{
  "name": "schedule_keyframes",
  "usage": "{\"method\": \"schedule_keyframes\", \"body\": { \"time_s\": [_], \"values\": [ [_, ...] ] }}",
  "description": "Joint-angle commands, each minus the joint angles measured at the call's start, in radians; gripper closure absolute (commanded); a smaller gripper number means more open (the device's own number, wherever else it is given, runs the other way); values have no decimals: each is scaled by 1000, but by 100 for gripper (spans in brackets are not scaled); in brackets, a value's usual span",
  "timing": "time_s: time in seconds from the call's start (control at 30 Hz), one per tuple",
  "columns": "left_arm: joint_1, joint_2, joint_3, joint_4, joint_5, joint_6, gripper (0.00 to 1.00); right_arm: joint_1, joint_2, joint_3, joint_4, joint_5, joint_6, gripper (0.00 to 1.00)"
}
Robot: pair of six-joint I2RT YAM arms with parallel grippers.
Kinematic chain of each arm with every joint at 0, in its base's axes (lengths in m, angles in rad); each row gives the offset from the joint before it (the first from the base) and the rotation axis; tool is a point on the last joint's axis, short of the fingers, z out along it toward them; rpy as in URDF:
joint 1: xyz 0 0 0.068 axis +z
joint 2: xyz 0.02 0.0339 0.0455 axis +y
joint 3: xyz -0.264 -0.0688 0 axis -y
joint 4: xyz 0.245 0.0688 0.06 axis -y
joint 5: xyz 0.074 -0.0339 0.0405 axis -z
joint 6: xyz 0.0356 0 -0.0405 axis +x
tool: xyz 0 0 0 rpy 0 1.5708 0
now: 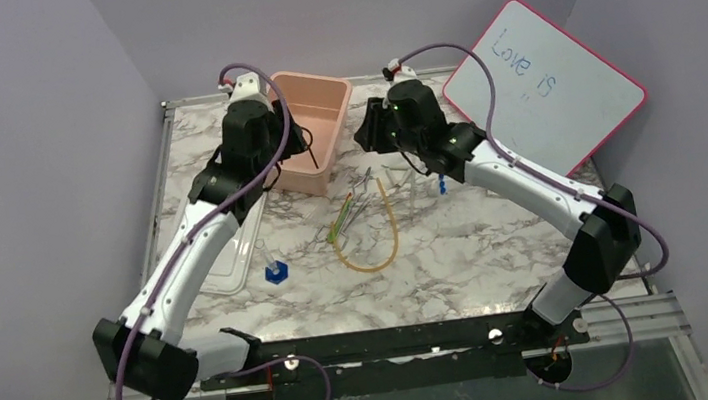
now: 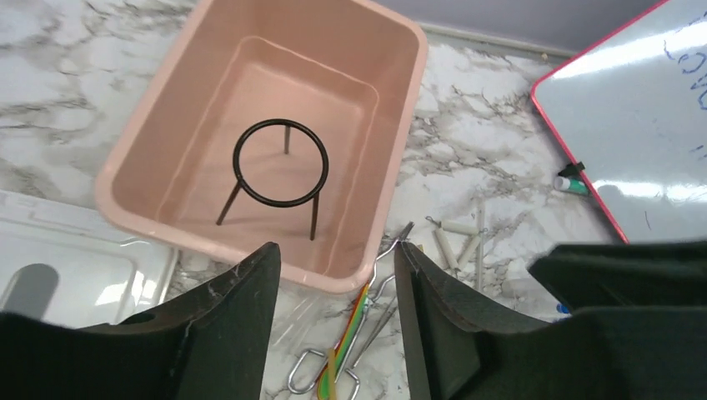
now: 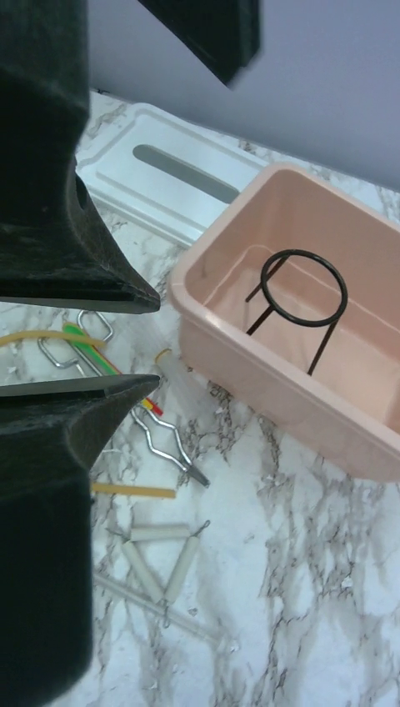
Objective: Organize the chemistry lab equipment
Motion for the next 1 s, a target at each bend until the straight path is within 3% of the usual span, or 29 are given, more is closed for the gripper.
{"method": "schedule_keyframes", "body": {
  "time_s": [0.0,0.17,0.4,0.73,0.97],
  "values": [
    [116,178,81,53,369,-49,48,10,-141,-120,-32,-2,59,65],
    [167,382,178,76,484,-60,59,10,-177,-179,-20,-44,63,77],
    [169,576,270,92,570,-65,61,10,-181,-274,1,-105,56,80],
    [169,680,290,33,342,-41,57,10,-262,-390,18,-142,60,80],
    [169,668,289,-14,155,-54,56,10,-296,-425,-1,-176,43,80]
  ]
}}
